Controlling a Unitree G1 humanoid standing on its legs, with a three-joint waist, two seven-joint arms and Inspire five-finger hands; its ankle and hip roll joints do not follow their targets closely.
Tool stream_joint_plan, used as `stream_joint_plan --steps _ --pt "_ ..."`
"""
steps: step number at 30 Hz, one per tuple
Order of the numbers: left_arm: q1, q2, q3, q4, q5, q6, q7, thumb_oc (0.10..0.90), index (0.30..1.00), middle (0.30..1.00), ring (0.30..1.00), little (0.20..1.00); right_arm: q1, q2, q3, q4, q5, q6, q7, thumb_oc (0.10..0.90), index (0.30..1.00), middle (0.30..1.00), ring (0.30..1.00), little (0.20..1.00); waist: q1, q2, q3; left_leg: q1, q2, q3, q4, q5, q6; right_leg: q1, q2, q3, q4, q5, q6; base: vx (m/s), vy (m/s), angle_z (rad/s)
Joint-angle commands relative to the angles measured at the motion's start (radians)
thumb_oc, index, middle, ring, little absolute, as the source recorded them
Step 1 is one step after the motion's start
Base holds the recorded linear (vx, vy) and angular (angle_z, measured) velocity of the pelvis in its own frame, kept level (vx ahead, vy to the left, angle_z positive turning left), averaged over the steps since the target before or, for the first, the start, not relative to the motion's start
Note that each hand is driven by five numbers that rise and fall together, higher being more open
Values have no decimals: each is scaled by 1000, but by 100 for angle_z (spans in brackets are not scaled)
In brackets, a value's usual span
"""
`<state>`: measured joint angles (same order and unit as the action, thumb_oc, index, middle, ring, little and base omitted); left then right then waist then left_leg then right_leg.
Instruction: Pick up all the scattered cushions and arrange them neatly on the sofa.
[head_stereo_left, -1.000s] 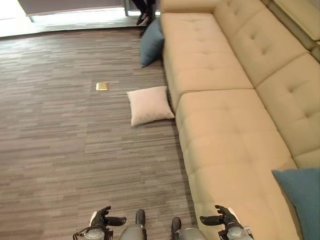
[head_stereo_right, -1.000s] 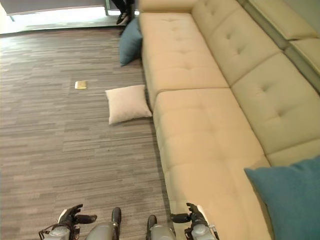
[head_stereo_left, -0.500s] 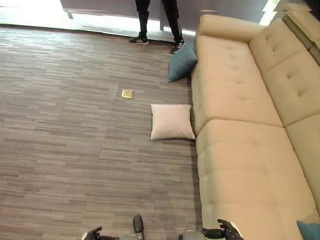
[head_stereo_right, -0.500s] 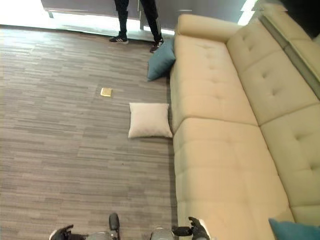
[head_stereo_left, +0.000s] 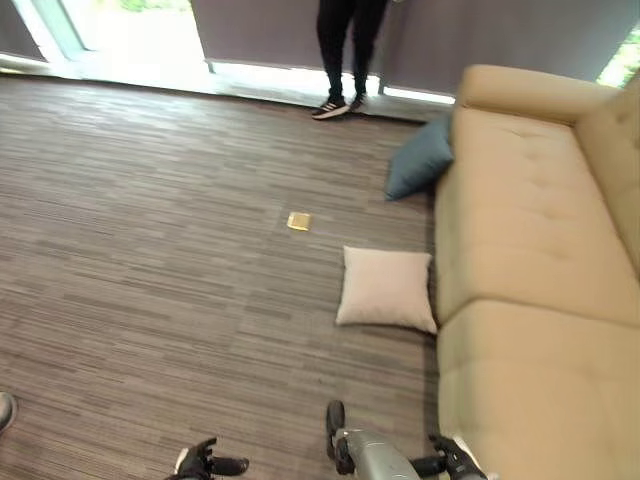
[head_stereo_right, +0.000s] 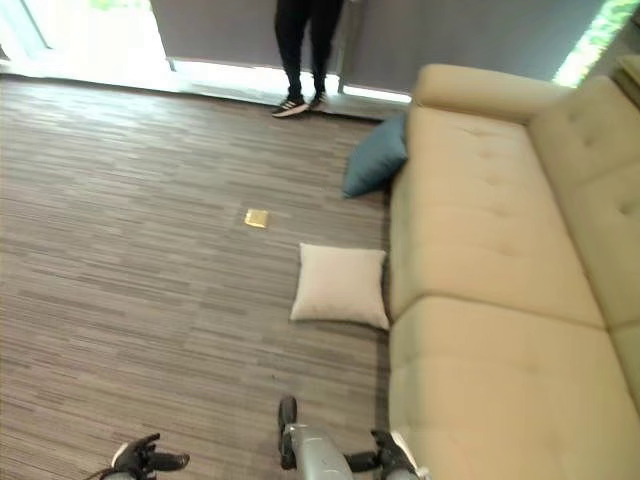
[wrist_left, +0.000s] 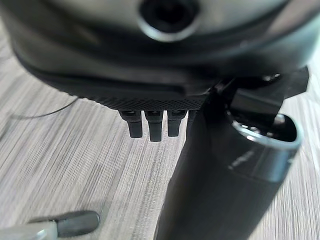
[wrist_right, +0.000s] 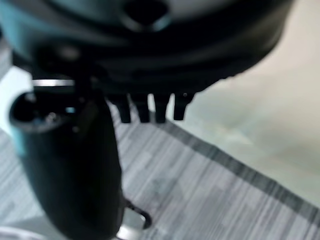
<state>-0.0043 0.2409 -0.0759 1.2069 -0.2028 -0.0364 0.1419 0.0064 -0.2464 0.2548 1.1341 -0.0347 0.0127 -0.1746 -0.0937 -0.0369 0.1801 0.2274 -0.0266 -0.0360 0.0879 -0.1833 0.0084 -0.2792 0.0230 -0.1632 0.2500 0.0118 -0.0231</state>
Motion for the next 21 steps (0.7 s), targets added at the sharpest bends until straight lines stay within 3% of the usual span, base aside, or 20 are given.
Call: stream_joint_plan --steps 1,2,3,4,6,7,9,10,12,13,17,19,21 --pt "-1 51 -6 -22 28 -14 6 800 900 900 900 900 -58 -35 3 -37 -5 -28 -25 800 900 900 900 900 -30 -65 13 -224 -35 84 351 95 -66 168 -25 49 -123 -81 30 281 -180 -2" --pt "-6 50 -8 -22 26 -8 10 800 900 900 900 900 -62 -41 3 -30 -2 -24 -25 800 900 900 900 900 -23 -82 21 -297 -2 121 474 113 -66 201 -29 59 -121 -106 9 142 -89 -20" --pt "-6 50 -8 -22 26 -8 10 800 900 900 900 900 -62 -41 3 -30 -2 -24 -25 800 900 900 900 900 -23 -81 21 -298 -2 121 475 112 -66 201 -29 59 -121 -106 9 403 -181 -50" --pt "-9 48 -23 -24 30 -5 11 800 900 900 900 900 -64 -49 3 -35 10 -22 -29 800 900 900 900 900 -9 -103 25 -397 26 159 451 54 -24 234 -39 80 -122 -135 5 262 -90 -25" --pt "-9 48 -23 -24 30 -5 11 800 900 900 900 900 -64 -49 3 -35 10 -22 -29 800 900 900 900 900 -7 -102 27 -394 27 160 452 51 -23 237 -38 82 -121 -136 6 278 -43 -13" --pt "-8 45 -35 -32 33 -5 9 800 900 900 900 900 -65 -63 4 -41 9 -23 -35 800 900 900 900 900 5 -96 29 -427 19 133 271 64 -19 271 -22 111 -129 -162 16 291 0 -25" --pt "-8 45 -35 -32 33 -5 9 800 900 900 900 900 -65 -63 4 -41 9 -23 -35 800 900 900 900 900 4 -97 27 -427 17 133 265 69 -19 269 -24 110 -130 -160 17 268 18 -40" --pt "-11 42 -39 -37 32 -8 8 800 900 900 900 900 -70 -71 7 -45 5 -23 -39 800 900 900 900 900 19 -82 36 -459 9 81 140 157 -38 301 2 147 -132 -180 19 332 52 -39" --pt "-11 40 -39 -37 29 -10 8 800 900 900 900 900 -71 -73 7 -48 2 -22 -38 800 900 900 900 900 25 -77 36 -469 4 58 101 186 -45 313 10 163 -132 -185 20 316 63 -69" --pt "-7 37 -41 -36 22 -15 7 800 900 900 900 900 -69 -77 13 -60 -5 -26 -39 800 900 900 900 900 37 -72 40 -502 -9 15 79 224 -54 334 27 205 -120 -197 20 317 107 -96" --pt "19 34 -27 -14 44 -5 4 800 900 900 900 900 -56 -63 19 -59 -43 -27 -26 800 900 900 900 900 44 -69 13 -448 -12 19 52 197 -22 357 0 238 -54 -228 45 368 168 -117" --pt "18 39 -30 -11 60 -4 3 800 900 900 900 900 -52 -51 21 -66 -54 -29 -18 800 900 900 900 900 45 -69 5 -417 -13 48 43 176 1 321 -30 237 52 -220 71 260 172 -69" --pt "9 49 -38 -19 67 -2 5 800 900 900 900 900 -64 -44 30 -77 -61 -29 -15 800 900 900 900 900 39 -68 16 -381 -22 70 43 150 31 250 -57 238 194 -150 102 204 155 -92"
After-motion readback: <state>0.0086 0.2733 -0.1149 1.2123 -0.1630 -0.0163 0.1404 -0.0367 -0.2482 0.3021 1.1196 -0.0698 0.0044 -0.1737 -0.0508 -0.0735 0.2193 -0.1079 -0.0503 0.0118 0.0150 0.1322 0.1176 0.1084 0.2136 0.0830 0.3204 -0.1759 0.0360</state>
